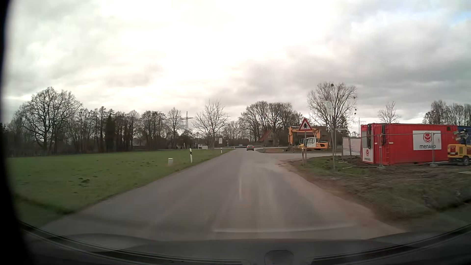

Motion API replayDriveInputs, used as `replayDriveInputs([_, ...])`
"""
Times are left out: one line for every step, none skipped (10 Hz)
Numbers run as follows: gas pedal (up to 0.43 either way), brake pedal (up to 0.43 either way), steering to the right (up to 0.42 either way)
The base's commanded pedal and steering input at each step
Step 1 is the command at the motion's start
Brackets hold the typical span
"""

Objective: Follow the waypoints while adhering to traffic rules and regulations

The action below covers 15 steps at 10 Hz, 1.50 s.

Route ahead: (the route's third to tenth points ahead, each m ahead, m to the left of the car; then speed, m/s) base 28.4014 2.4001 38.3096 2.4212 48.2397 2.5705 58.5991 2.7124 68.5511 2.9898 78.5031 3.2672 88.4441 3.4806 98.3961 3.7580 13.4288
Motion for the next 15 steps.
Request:
replayDriveInputs([0.13, 0.0, -0.009])
replayDriveInputs([0.13, 0.0, -0.009])
replayDriveInputs([0.13, 0.0, -0.009])
replayDriveInputs([0.138, 0.0, -0.008])
replayDriveInputs([0.138, 0.0, -0.006])
replayDriveInputs([0.138, 0.0, -0.006])
replayDriveInputs([0.138, 0.0, -0.006])
replayDriveInputs([0.138, 0.0, -0.006])
replayDriveInputs([0.138, 0.0, -0.004])
replayDriveInputs([0.138, 0.0, -0.004])
replayDriveInputs([0.138, 0.0, -0.004])
replayDriveInputs([0.138, 0.0, -0.004])
replayDriveInputs([0.138, 0.0, -0.003])
replayDriveInputs([0.138, 0.0, -0.003])
replayDriveInputs([0.138, 0.0, -0.004])
